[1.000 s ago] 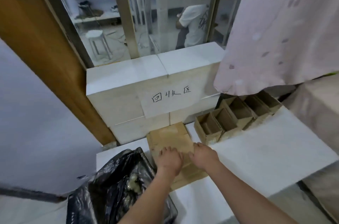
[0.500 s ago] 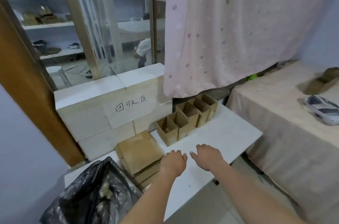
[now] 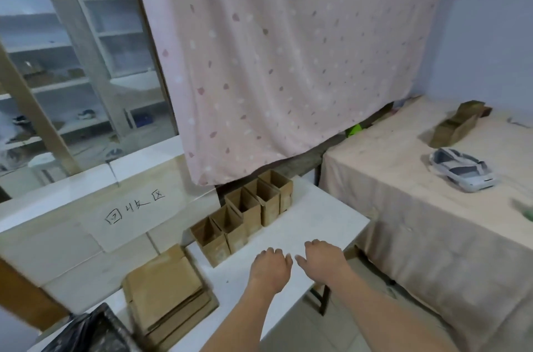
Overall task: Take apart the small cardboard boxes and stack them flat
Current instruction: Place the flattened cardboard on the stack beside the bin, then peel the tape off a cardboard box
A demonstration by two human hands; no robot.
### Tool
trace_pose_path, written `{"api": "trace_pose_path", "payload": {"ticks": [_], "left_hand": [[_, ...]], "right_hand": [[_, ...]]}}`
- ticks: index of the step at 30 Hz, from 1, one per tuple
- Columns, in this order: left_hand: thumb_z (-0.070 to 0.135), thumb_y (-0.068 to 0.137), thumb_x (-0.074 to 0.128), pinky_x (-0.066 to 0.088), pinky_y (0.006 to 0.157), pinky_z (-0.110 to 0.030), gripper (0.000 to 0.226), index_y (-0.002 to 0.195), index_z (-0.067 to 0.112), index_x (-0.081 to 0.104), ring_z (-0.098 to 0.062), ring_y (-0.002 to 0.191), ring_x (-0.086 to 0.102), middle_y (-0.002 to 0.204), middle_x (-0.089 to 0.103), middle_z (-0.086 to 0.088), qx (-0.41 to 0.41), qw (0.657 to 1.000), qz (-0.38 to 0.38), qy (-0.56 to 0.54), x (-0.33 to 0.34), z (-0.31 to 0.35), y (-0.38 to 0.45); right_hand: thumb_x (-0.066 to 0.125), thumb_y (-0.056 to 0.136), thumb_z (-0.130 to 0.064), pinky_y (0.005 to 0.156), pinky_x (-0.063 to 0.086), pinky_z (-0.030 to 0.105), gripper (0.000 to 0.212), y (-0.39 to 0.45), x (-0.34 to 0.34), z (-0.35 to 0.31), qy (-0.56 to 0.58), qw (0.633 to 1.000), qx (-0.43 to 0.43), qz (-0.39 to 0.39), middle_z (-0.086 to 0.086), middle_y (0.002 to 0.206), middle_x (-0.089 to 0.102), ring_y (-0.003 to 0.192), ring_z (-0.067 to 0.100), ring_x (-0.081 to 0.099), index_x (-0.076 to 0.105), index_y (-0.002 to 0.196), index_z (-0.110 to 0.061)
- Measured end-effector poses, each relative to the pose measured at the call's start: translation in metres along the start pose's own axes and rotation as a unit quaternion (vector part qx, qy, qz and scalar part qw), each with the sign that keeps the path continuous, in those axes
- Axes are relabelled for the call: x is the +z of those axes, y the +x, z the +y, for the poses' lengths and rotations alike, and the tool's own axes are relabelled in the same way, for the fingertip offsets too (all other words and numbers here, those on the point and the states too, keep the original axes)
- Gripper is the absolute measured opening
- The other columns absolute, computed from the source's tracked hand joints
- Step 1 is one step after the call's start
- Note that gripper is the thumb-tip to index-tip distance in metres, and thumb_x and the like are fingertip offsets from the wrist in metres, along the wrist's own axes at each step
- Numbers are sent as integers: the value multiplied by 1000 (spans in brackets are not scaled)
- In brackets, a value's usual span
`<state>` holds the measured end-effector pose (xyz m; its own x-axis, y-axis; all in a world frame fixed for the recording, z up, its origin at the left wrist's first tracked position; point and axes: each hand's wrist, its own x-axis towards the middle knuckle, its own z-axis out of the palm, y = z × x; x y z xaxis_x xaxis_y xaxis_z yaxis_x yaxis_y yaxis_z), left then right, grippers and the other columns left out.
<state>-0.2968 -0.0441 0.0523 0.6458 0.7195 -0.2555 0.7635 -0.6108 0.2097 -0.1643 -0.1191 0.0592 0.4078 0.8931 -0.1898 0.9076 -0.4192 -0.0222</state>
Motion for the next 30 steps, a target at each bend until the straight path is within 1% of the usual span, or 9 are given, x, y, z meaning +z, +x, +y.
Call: {"api": "trace_pose_path", "payload": {"ticks": [4, 6, 9, 12, 18, 22, 26, 30], "left_hand": [[34, 109, 23, 46, 95, -36, 43, 129, 9, 53, -27, 116, 54, 126, 57, -11, -5, 1000, 27, -4, 6, 44, 26], [31, 109, 23, 47, 95, -37, 42, 130, 9, 52, -28, 117, 53, 127, 56, -12, -6, 1000, 14, 6, 10, 60, 34], [40, 108, 22, 46, 95, -36, 47, 129, 10, 52, -27, 116, 56, 126, 58, -11, -34, 999, 1, 22, 15, 71, 44], [42, 108, 22, 46, 96, -36, 49, 129, 9, 52, -27, 117, 56, 126, 58, -10, -42, 999, -9, 31, 15, 78, 63], [35, 109, 20, 46, 94, -37, 47, 130, 8, 52, -29, 116, 55, 126, 57, -11, -41, 996, -27, 77, 11, 71, 118], [37, 109, 19, 45, 96, -38, 49, 130, 8, 52, -30, 118, 55, 128, 57, -13, -55, 996, -14, 63, 2, 64, 169], [37, 109, 18, 48, 93, -40, 50, 137, 9, 49, -30, 121, 53, 135, 54, -13, -69, 997, -15, 36, -8, 53, 220], [42, 108, 18, 48, 93, -38, 52, 131, 10, 53, -30, 117, 57, 131, 56, -12, -97, 995, -13, 9, -12, 39, 265]], "right_hand": [[30, 102, -54, 83, 44, 34, 54, 15, 4, 52, 4, 1000, -13, -2, 7, 120, 60, 108, 24, 59, 54, 124, -11], [30, 102, -53, 85, 45, 35, 53, 21, 4, 67, 10, 1000, -14, -13, 8, 121, 60, 110, 24, 59, 53, 125, -11], [28, 103, -53, 87, 46, 36, 53, 31, 8, 82, 20, 999, -16, -23, 8, 122, 60, 111, 25, 59, 52, 126, -11], [29, 103, -52, 88, 47, 37, 53, 50, 9, 94, 24, 999, -26, -26, 8, 122, 60, 111, 25, 59, 52, 126, -11], [27, 103, -51, 87, 45, 35, 54, 106, 13, 108, 36, 997, -40, -46, 9, 125, 58, 113, 25, 58, 50, 129, -10], [26, 103, -53, 86, 45, 36, 54, 159, 8, 117, 18, 998, -48, -48, 9, 123, 59, 111, 26, 59, 50, 128, -11], [27, 103, -53, 84, 45, 36, 53, 212, 0, 123, -13, 996, -59, -63, 8, 121, 59, 110, 25, 59, 50, 126, -12], [27, 102, -55, 81, 44, 35, 53, 263, -8, 121, -32, 994, -75, -72, 7, 120, 60, 108, 25, 59, 50, 124, -13]]}}
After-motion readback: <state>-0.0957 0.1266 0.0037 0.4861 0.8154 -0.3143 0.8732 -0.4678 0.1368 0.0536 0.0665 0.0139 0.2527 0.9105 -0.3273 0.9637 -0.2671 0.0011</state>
